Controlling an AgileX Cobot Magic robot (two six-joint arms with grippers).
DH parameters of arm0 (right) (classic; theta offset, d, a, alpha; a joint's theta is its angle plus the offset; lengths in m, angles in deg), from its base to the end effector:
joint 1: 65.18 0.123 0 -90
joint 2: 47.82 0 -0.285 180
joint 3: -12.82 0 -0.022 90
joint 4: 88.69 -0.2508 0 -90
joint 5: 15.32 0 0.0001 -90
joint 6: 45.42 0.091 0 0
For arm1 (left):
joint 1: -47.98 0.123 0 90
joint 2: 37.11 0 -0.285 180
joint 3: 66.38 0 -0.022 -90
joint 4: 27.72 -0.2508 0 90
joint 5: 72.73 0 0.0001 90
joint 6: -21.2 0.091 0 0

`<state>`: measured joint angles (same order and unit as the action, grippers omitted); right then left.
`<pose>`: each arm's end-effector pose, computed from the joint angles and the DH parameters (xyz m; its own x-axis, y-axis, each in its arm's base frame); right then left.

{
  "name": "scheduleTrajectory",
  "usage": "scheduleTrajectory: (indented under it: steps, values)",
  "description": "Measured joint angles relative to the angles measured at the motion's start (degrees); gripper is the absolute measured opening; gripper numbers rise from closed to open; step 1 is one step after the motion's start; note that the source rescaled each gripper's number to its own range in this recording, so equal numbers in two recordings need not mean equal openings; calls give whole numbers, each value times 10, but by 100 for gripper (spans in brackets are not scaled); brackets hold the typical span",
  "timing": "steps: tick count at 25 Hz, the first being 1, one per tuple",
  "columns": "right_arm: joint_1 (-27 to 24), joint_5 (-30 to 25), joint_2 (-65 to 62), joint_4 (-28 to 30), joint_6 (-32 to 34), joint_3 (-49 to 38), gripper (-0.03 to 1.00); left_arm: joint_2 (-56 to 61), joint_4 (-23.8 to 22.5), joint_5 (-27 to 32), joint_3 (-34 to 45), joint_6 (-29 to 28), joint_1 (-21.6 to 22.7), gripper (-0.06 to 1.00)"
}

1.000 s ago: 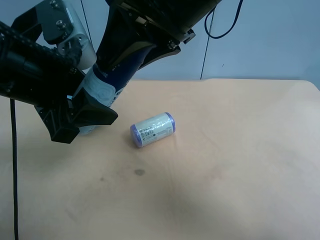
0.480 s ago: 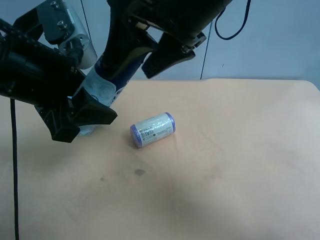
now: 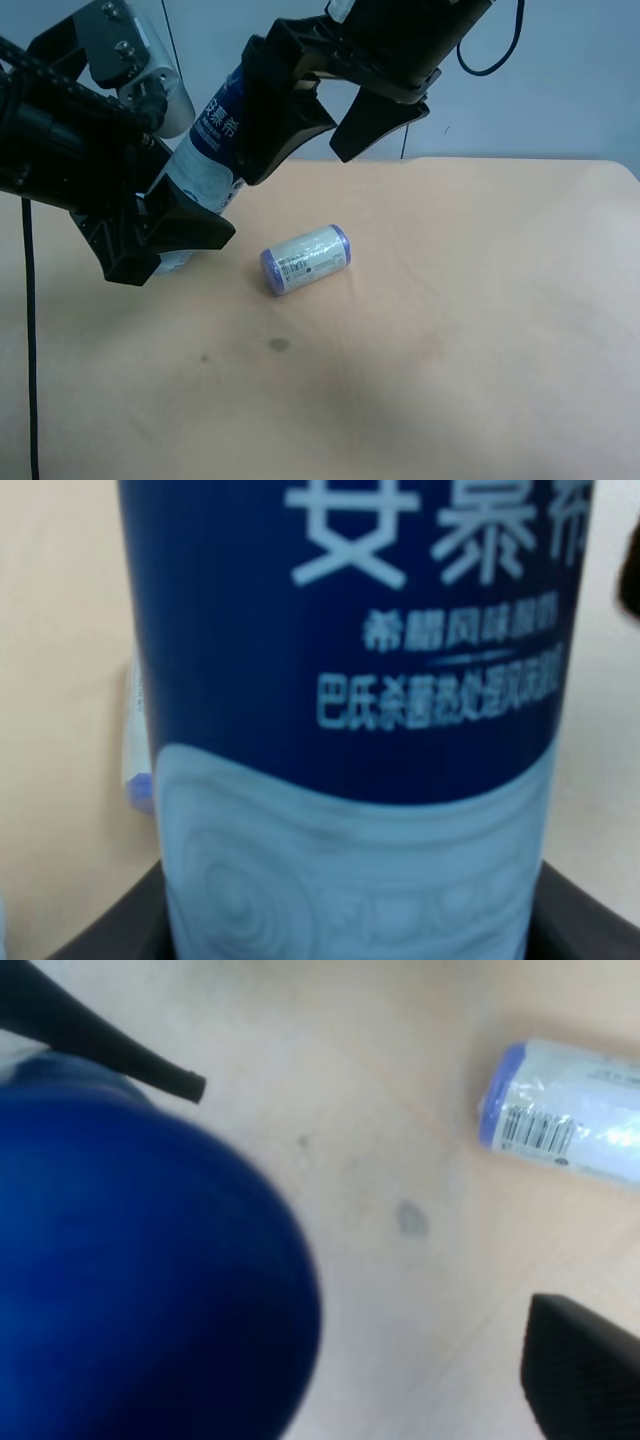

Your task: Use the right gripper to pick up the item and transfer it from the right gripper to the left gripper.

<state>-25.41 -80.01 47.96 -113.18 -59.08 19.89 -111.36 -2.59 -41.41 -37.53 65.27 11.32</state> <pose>0.2237 0.2306 0.3602 -0.6395 -0.5878 -0.4956 -0.7619 0.5708 0.3060 0.1788 -0.1582 0.3025 -0.2262 0.6284 -0.7443 0.8639 0.4825 0.1448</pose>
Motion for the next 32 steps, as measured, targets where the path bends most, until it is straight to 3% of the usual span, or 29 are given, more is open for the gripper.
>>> scheduleTrajectory:
  steps: [9,19,32]
  values:
    - [0,-45,-76,15,0,0,100,0,0,0,0,0,0,0]
    - [0,-45,-219,127,66,-9,100,0,0,0,0,0,0,0]
    - [0,-53,-551,214,90,-320,100,0,0,0,0,0,0,0]
